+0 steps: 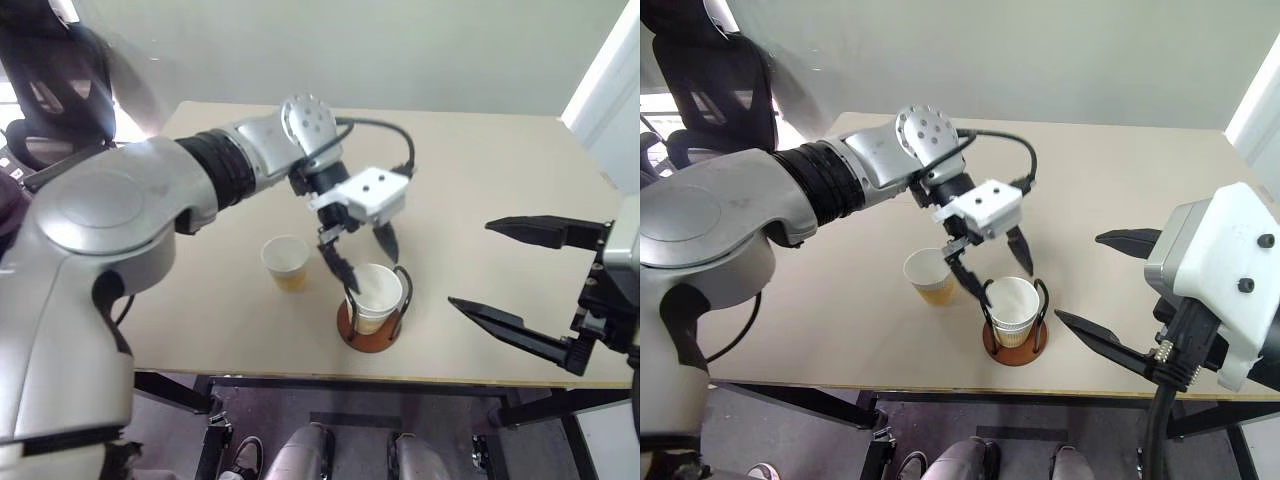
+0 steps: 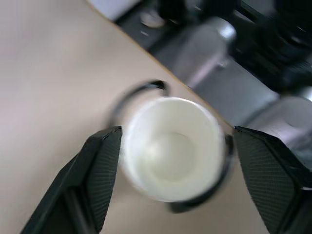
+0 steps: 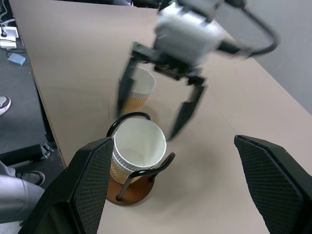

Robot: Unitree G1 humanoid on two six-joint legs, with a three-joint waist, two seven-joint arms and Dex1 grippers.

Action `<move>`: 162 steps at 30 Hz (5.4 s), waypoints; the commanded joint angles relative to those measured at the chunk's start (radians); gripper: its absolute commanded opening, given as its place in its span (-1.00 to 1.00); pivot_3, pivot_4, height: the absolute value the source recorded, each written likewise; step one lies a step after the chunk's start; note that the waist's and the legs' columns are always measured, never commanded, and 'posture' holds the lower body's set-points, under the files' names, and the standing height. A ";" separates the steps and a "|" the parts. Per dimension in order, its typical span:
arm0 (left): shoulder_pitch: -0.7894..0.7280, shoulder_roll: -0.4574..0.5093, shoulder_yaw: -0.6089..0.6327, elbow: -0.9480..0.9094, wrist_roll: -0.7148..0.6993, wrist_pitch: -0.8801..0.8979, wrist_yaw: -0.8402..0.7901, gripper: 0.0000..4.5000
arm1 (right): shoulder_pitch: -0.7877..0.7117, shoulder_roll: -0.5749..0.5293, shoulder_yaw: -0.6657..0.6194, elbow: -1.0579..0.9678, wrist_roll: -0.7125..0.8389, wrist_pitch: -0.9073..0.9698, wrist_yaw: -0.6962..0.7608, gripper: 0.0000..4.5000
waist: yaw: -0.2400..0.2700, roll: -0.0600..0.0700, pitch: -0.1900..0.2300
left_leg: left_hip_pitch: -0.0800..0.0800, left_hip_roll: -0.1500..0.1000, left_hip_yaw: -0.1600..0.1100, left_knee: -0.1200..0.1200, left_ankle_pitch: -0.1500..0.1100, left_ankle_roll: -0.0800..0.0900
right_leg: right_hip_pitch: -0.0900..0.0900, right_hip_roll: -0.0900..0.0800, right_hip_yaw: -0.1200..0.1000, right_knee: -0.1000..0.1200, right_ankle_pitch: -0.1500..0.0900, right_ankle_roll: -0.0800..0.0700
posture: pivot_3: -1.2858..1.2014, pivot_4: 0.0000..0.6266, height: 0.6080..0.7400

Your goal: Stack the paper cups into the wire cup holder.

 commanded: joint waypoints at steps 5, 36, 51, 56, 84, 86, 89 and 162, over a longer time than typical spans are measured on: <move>0.057 0.050 0.258 0.307 0.227 0.085 -0.029 0.75 | -0.003 0.010 -0.031 0.032 -0.066 0.013 0.080 0.82 | -0.004 0.001 -0.001 | 0.002 0.000 0.000 -0.001 0.000 0.000 | 0.000 0.000 0.000 0.000 0.000 -0.001 | 0.03 -0.52 1.00; 0.361 0.567 0.386 -0.244 0.177 0.450 -0.029 0.75 | -0.076 0.054 0.273 0.112 -0.439 -0.144 0.392 0.82 | -0.007 0.000 -0.001 | 0.004 0.003 -0.006 0.000 0.007 0.000 | -0.001 0.007 0.002 0.005 -0.006 -0.012 | 0.03 -0.52 1.00; 0.420 0.436 0.379 -0.078 0.328 0.349 -0.029 0.75 | -0.103 0.052 0.282 0.116 -0.431 -0.129 0.383 0.82 | -0.011 0.000 -0.001 | 0.003 0.001 -0.005 -0.002 0.013 -0.009 | -0.002 0.004 0.001 0.009 -0.005 -0.012 | 0.03 -0.52 1.00; 0.440 0.374 0.395 -0.007 0.398 0.288 -0.029 0.75 | -0.106 0.048 0.271 0.110 -0.410 -0.118 0.374 0.82 | -0.009 0.000 -0.001 | 0.004 0.001 -0.005 -0.003 0.013 -0.009 | -0.002 0.003 0.000 0.009 -0.004 -0.014 | 0.03 -0.52 1.00; 0.129 0.317 0.445 -0.156 0.088 0.291 -0.029 -0.96 | -0.066 0.050 0.149 0.056 -0.303 -0.027 0.250 0.82 | -0.008 -0.003 0.001 | 0.000 0.001 -0.004 -0.003 0.004 -0.006 | -0.005 0.002 0.000 0.007 -0.005 -0.007 | 0.03 -0.52 1.00; 0.099 0.307 0.450 -0.203 0.022 0.299 -0.029 -0.96 | -0.061 0.049 0.140 0.049 -0.301 -0.024 0.238 0.82 | -0.005 -0.003 0.001 | -0.002 0.001 -0.005 -0.003 0.005 -0.006 | -0.006 0.002 -0.001 0.006 -0.005 -0.007 | 0.03 -0.52 1.00; 0.072 0.279 0.424 -0.223 -0.003 0.264 -0.029 -0.96 | -0.050 0.049 0.117 0.036 -0.288 -0.013 0.212 0.82 | -0.003 -0.002 0.001 | -0.001 0.001 -0.004 -0.004 0.003 -0.004 | -0.004 0.001 -0.001 0.005 -0.007 -0.005 | 0.03 -0.52 1.00; 0.183 0.255 0.403 -0.193 -0.059 0.236 -0.029 0.49 | 0.201 0.090 -0.248 0.030 -0.082 0.120 0.102 0.82 | -0.009 0.001 0.002 | 0.006 0.001 -0.002 -0.001 -0.002 0.004 | 0.000 0.001 -0.001 0.010 -0.012 -0.008 | 0.03 -0.52 1.00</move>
